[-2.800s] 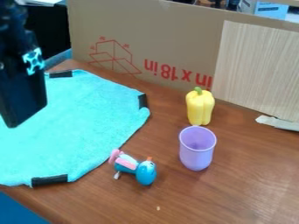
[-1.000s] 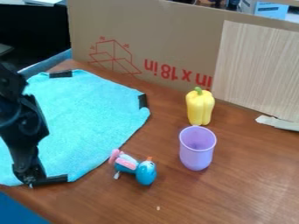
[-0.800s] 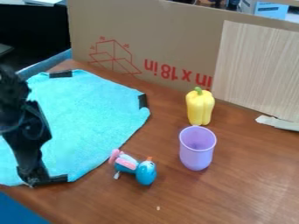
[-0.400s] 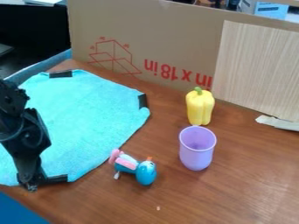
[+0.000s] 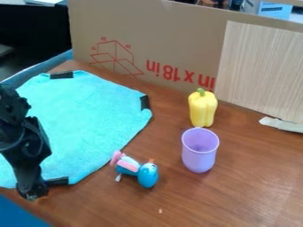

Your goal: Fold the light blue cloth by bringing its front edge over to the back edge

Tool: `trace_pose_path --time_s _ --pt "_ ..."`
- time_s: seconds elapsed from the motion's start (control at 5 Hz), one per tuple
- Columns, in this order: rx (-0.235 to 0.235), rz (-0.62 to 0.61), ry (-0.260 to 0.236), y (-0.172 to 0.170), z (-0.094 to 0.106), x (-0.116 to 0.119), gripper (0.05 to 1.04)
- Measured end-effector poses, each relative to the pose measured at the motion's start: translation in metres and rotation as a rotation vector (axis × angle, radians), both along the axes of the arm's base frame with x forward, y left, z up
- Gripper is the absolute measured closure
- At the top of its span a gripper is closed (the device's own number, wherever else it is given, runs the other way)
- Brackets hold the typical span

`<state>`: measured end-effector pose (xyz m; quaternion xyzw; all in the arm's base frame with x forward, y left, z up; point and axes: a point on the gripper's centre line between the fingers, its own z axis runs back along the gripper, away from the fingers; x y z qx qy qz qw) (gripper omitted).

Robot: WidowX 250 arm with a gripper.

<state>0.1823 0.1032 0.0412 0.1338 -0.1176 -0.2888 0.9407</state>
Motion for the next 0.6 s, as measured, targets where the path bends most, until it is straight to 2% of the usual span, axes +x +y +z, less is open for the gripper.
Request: trace_pose_path --time_s 0.2,0.4,0.6 --pt "0.006 0.04 0.0 0.0009 -0.0097 0.0046 0.126" --pt "-0.005 0.124 -0.047 0.0049 -0.0141 0.0119 0.407" --pt "-0.001 0.147 -0.065 0.0064 -0.0162 0.0131 0.711"
